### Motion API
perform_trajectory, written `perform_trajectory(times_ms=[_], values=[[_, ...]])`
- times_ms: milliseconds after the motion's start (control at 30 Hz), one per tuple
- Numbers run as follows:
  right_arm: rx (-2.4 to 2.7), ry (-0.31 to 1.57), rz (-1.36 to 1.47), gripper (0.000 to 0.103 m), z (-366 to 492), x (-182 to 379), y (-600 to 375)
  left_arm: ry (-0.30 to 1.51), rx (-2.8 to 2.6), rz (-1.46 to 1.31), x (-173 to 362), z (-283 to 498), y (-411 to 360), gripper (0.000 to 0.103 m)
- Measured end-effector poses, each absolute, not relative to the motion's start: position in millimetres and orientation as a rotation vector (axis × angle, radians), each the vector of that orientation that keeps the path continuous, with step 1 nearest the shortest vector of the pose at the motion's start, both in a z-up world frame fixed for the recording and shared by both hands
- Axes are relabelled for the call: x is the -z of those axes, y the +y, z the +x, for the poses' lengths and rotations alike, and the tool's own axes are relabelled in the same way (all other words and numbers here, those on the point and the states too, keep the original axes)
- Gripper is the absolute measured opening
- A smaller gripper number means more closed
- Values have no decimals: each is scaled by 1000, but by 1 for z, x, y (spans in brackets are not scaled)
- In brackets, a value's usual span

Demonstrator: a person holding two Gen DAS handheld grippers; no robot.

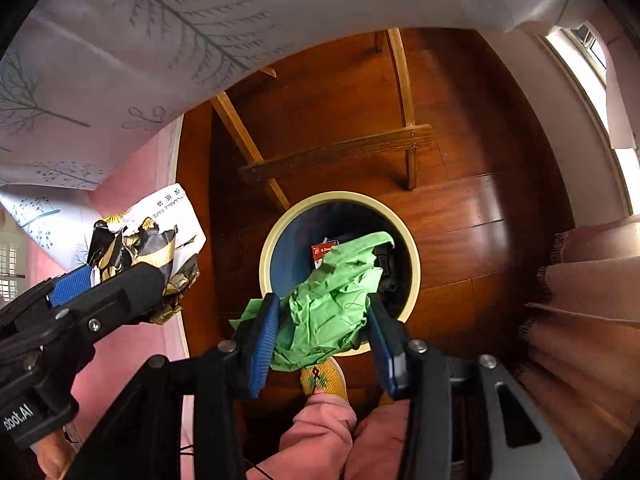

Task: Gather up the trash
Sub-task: 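Carry black wrapper and green paper over the bin and open both grippers, then raise both tools back toward the table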

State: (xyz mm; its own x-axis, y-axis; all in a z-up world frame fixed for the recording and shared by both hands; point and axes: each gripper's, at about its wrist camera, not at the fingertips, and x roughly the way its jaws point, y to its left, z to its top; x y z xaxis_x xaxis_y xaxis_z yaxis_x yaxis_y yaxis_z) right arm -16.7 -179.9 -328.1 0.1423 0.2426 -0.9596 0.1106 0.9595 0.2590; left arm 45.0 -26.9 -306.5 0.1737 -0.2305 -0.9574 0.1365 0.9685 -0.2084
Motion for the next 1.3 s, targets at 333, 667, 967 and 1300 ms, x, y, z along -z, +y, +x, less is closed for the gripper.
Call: perform_trajectory(times_ms=[333, 667, 967, 1300], values=[[-101, 1438, 296, 73, -5, 377, -189, 1401, 197, -130, 360, 43, -16, 92], [-101, 1387, 319, 74, -7, 355, -185, 1368, 83, -132, 343, 48, 14, 97], [-117, 1363, 337, 85, -1, 336, -179, 1336, 69, -118, 314, 53, 18, 97], [-144, 1363, 289, 85, -2, 277, -177, 1312, 42, -133, 250, 53, 21, 97]])
